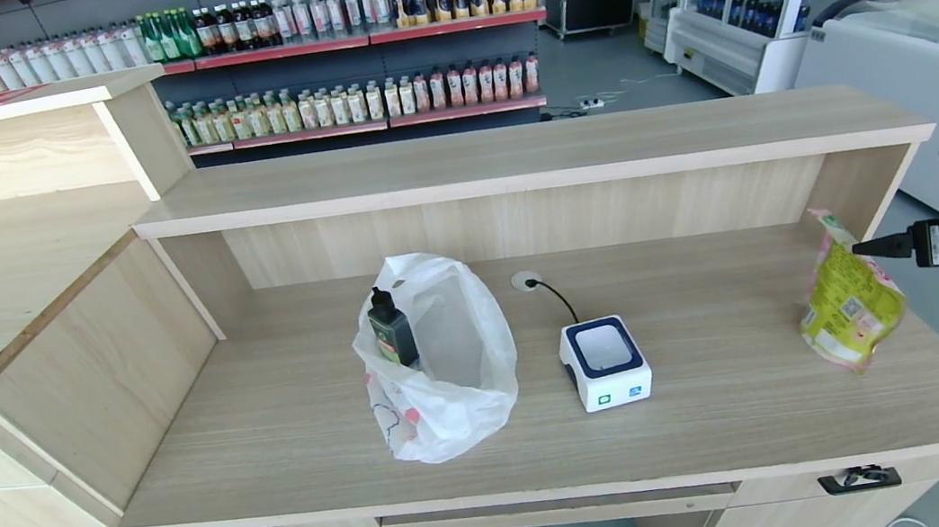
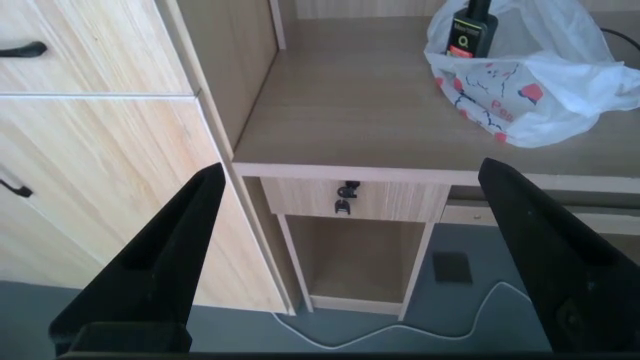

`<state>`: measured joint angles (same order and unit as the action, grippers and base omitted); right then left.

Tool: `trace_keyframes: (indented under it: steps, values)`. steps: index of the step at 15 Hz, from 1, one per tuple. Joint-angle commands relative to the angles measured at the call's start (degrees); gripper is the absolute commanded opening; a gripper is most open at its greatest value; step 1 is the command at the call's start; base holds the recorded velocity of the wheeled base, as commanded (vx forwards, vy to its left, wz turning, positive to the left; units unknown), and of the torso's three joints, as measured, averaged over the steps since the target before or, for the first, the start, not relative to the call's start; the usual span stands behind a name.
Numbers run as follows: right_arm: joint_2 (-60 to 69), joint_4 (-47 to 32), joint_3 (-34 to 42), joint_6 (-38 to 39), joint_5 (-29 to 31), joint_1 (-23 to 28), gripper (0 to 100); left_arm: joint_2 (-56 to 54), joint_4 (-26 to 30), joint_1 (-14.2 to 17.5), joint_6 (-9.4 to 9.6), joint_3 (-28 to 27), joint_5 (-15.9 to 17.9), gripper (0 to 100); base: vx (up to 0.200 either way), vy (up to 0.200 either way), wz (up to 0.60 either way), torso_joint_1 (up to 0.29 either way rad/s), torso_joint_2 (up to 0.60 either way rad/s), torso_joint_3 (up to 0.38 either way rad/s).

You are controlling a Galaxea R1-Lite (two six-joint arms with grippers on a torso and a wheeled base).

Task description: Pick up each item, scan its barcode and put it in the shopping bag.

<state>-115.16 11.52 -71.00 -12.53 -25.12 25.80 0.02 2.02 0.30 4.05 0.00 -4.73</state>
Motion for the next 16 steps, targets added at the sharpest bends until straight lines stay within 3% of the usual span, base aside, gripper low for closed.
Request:
trace_keyframes:
  steps: [1,5,16]
  values:
    - [-3.05,0.52,-0.46,0.05,-0.01,-1.36,100,-0.02,0.0,0.05,0.0,0.0,-0.02,100,0.0,0.0,0.0,0.0,0.0,0.0]
    - [-5.69,2.1,-0.46,-0.12,0.16,-3.82,100,-0.02,0.0,0.05,0.0,0.0,-0.02,100,0.0,0.0,0.0,0.0,0.0,0.0]
    - [-15.62,9.05,-0.54,-1.88,0.25,-3.73,100,-0.02,0.0,0.05,0.0,0.0,-0.02,100,0.0,0.0,0.0,0.0,0.0,0.0]
